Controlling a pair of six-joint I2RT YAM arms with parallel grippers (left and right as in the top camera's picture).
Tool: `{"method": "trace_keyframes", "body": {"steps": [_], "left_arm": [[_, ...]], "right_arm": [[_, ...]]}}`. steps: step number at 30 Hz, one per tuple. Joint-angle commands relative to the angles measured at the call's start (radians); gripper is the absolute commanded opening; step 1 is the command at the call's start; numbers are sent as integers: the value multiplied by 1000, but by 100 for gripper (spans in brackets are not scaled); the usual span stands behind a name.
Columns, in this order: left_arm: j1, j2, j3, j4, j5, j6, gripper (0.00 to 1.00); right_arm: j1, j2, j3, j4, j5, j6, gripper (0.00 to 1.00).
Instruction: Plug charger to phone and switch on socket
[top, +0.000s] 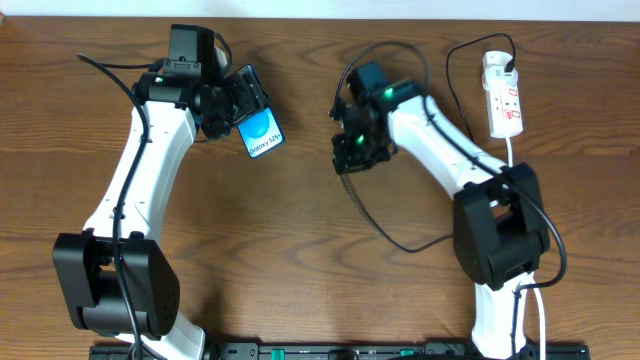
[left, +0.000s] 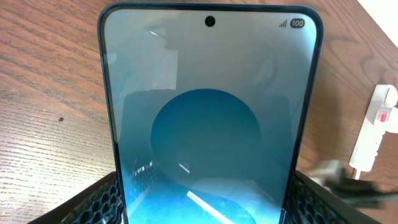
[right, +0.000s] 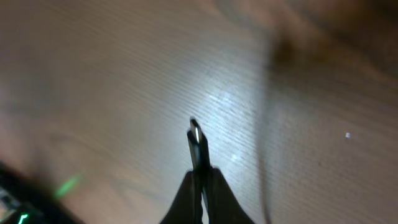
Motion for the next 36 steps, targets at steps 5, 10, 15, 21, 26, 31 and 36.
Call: {"method": "trace_keyframes", "body": {"steps": [5, 10, 15, 21, 26, 31, 36], "left_arm": [[3, -18, 17, -2, -7, 14, 7], [3, -18, 17, -6, -7, 14, 7], [3, -18, 17, -17, -8, 14, 7], [3, -18, 17, -24, -8, 14, 7], [3, -18, 17, -24, -8, 14, 7], [3, -18, 17, -24, -8, 14, 7], [5, -18, 17, -24, -11, 14, 8]], "right_arm": [[77, 12, -156, 177, 180, 182, 1], [119, 17, -197, 237, 244, 212, 1], [135, 23, -204, 247, 284, 220, 1], [143, 72, -207, 231, 307, 220, 10], [144, 105, -208, 208, 311, 201, 29], [154, 142, -207, 203, 311, 182, 24], [145, 141, -182, 195, 310, 183, 1]]}}
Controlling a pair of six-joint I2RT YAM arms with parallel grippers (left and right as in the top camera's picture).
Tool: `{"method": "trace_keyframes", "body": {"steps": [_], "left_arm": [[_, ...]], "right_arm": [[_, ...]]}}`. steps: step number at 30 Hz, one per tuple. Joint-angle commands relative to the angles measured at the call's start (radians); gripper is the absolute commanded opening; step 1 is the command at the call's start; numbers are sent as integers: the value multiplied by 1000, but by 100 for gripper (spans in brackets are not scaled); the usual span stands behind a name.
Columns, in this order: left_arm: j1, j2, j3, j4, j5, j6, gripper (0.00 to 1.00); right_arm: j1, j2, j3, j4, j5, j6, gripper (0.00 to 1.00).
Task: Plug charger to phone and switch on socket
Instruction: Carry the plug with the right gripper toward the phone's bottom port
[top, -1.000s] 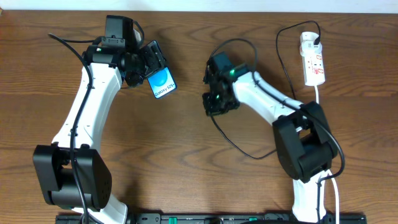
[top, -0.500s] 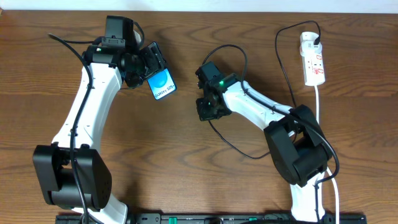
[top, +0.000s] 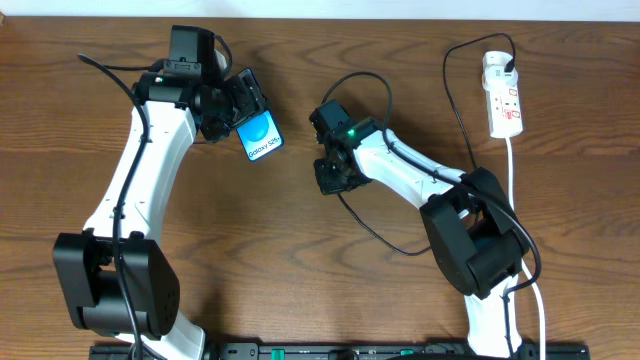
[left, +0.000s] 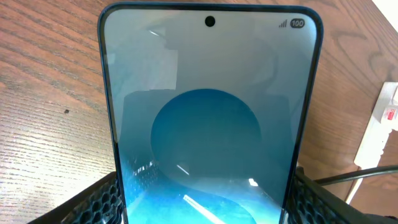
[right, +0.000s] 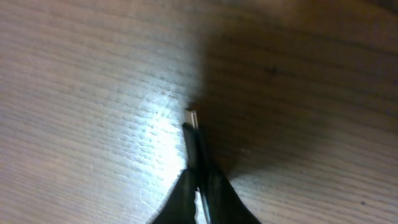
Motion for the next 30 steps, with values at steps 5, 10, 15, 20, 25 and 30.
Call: {"method": "trace_keyframes", "body": {"steps": [5, 10, 15, 20, 25, 30], "left_arm": [[16, -18, 17, 2, -6, 14, 7], [27, -19, 17, 1, 10, 23, 7], [28, -19, 17, 7, 82, 50, 7], [28, -19, 17, 34, 101, 17, 7], [28, -19, 17, 101, 112, -62, 8], [28, -19, 17, 161, 162, -86, 7]], "right_arm": [[-33, 105, -5, -61, -71, -53, 1], [-106, 48, -4, -66, -461, -253, 1], [-179, -52, -4, -105, -674, -328, 1], [-227, -157, -4, -162, -809, -365, 1], [-258, -233, -4, -198, -922, -365, 1], [-256, -251, -4, -222, -953, -346, 2]]}}
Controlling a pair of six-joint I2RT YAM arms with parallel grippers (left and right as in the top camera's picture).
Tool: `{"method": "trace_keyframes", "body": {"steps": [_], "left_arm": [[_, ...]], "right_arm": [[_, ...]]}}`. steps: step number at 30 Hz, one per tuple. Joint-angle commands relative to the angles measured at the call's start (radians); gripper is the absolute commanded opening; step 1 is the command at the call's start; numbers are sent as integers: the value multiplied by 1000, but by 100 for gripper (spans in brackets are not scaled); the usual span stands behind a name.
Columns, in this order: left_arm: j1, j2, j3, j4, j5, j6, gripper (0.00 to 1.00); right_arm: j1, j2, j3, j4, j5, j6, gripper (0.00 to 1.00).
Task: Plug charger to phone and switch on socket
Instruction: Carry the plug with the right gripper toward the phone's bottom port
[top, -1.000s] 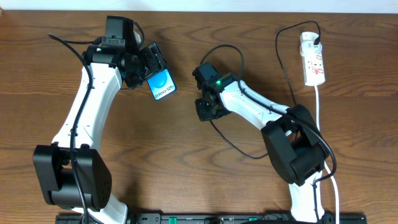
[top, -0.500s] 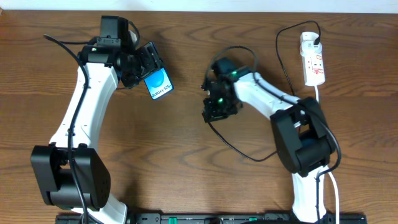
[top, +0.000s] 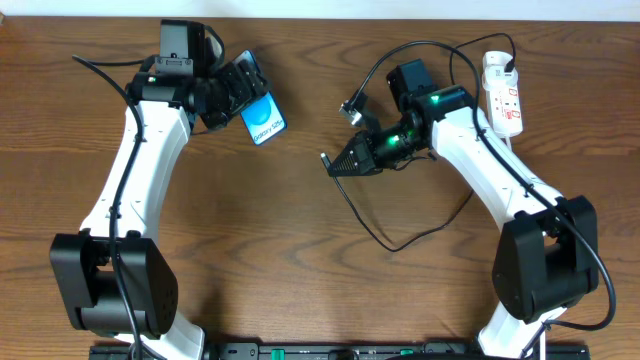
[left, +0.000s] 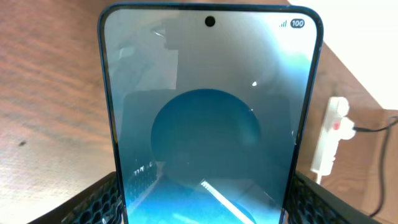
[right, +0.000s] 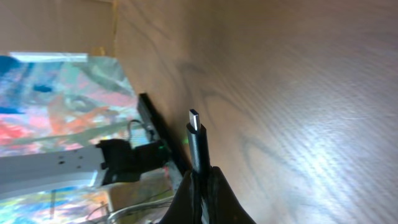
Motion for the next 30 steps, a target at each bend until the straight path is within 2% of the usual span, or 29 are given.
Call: {"method": "trace_keyframes", "body": {"steps": [1, 6, 20, 25, 30], "left_arm": [[3, -19, 17, 29, 69, -31, 7], [3, -19, 17, 34, 77, -34, 7], [2, -19, 17, -16, 77, -34, 7], [3, -19, 17, -63, 72, -59, 7], [3, -18, 17, -118, -22, -101, 7]], "right_arm": [[5, -1, 3, -7, -74, 6, 1], [43, -1, 3, 10, -59, 19, 1], [181, -1, 3, 201, 177, 318, 1], [213, -1, 3, 219, 241, 369, 1], [222, -1, 3, 228, 233, 383, 1]]}}
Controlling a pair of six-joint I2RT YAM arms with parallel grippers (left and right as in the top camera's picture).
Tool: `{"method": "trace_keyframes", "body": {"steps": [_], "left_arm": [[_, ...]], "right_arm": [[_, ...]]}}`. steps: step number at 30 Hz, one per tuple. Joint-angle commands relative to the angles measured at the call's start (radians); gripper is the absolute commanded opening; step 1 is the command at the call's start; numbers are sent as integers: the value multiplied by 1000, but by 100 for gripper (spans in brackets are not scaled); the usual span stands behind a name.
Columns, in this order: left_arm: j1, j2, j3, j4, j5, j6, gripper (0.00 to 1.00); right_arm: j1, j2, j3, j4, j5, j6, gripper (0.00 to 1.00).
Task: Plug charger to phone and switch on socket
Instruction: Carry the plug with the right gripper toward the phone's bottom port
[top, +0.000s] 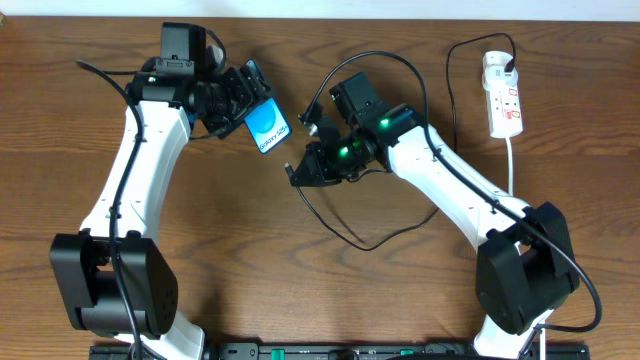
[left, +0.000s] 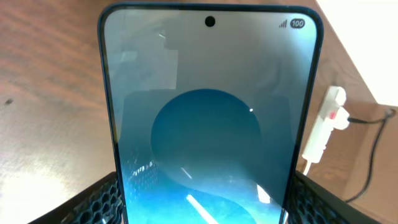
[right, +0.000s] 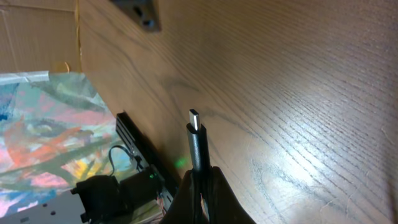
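Note:
My left gripper (top: 240, 103) is shut on a blue-screened phone (top: 267, 132), held off the table at the back left with its lower end pointing towards the right arm. The phone (left: 210, 118) fills the left wrist view between the black pads (left: 93, 202). My right gripper (top: 303, 170) is shut on the black charger plug (right: 197, 146), whose metal tip sticks out a short way below and right of the phone's lower end. The black cable (top: 345, 235) loops over the table. A white power strip (top: 502, 95) lies at the back right.
A wooden table (top: 300, 280) carries everything. The cable's other end runs to the plug in the strip's far end, seen as the white power strip (left: 322, 134) in the left wrist view. Black rig hardware lines the near edge.
My right gripper has moved left with the plug, from mid-table to just below the phone's lower end. The left gripper has tilted the phone slightly towards it.
The left gripper held the phone at the back left throughout. The right gripper held the plug low over the table centre, then a little further left, then lifted and turned tip-leftward at mid-table, and now sits close to the phone's lower end.

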Motion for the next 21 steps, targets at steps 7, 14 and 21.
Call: {"method": "trace_keyframes", "body": {"steps": [7, 14, 21], "left_arm": [[3, -18, 17, -61, -65, -58, 7], [3, -18, 17, -72, -65, -58, 7], [3, -18, 17, -124, -65, -56, 7]], "right_arm": [[6, -2, 4, 19, -32, 43, 1], [7, -2, 4, 19, -59, 38, 1], [31, -2, 4, 19, -60, 36, 1]]}}
